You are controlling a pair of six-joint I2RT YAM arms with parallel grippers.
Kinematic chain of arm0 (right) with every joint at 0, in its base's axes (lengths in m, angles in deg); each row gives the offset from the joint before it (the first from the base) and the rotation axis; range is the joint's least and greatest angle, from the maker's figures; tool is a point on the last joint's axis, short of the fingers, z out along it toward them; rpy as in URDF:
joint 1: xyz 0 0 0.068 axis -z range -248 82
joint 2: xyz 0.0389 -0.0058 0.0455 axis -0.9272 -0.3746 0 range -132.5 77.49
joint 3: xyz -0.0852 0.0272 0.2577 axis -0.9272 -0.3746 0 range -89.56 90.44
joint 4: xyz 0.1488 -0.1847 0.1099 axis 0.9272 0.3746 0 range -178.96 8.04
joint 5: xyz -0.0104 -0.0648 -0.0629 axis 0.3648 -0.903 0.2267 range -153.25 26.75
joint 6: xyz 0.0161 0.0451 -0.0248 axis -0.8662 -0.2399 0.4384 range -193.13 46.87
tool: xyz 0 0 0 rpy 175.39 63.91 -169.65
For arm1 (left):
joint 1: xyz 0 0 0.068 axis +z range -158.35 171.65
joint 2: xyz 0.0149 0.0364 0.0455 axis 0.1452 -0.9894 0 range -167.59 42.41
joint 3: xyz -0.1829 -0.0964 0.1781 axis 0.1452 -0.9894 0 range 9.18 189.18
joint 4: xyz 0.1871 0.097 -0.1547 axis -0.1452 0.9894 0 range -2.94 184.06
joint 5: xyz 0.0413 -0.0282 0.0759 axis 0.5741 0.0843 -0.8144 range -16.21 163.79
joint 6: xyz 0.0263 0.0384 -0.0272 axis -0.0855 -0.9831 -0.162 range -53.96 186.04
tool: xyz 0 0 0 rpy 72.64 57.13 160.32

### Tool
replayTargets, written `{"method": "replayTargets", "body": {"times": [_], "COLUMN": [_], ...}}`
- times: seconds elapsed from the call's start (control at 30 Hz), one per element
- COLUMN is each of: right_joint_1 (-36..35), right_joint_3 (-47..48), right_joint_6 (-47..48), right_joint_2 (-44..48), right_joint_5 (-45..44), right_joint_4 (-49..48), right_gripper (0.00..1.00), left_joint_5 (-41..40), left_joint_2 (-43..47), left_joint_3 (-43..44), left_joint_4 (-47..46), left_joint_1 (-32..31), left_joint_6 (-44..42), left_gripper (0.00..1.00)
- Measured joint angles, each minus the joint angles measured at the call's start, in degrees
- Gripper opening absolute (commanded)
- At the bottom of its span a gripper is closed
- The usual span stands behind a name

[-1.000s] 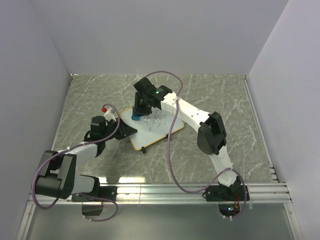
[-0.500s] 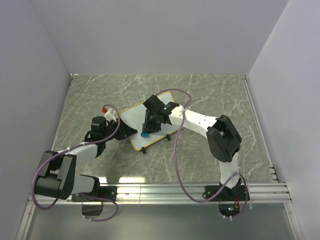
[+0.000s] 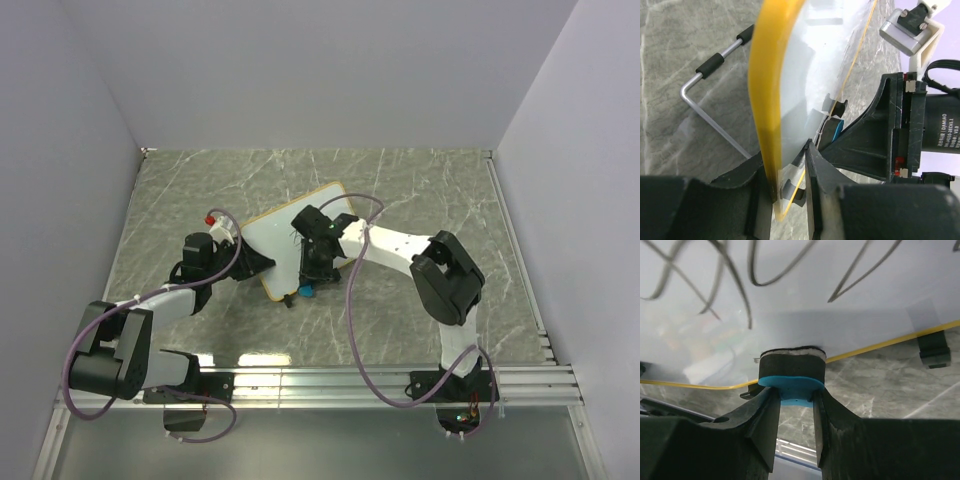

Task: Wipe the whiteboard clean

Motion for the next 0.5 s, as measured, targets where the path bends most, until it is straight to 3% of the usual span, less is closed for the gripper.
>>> {"method": "replayTargets", "body": {"times": [0.23,0.5], "right_joint_1": [0.2,2.95], "right_joint_3": [8.35,12.74], "right_joint_6": [3.78,7.21], "right_joint_2": [-0.28,6.03], "right_joint_5": [-4.85,-6.21], "right_joint_4": [3.76,3.41], "right_gripper": [0.0,0.0], "left_joint_5": [-0.04,-0.55], "left_joint_2": [0.0,-0.35], "left_joint_3": [0.02,0.63], "left_joint_4": [-0.22,-0.02], "left_joint_1": [-0.52,-1.66], "left_joint_6": [-0.02,-0.04], "left_gripper": [0.0,0.0]}}
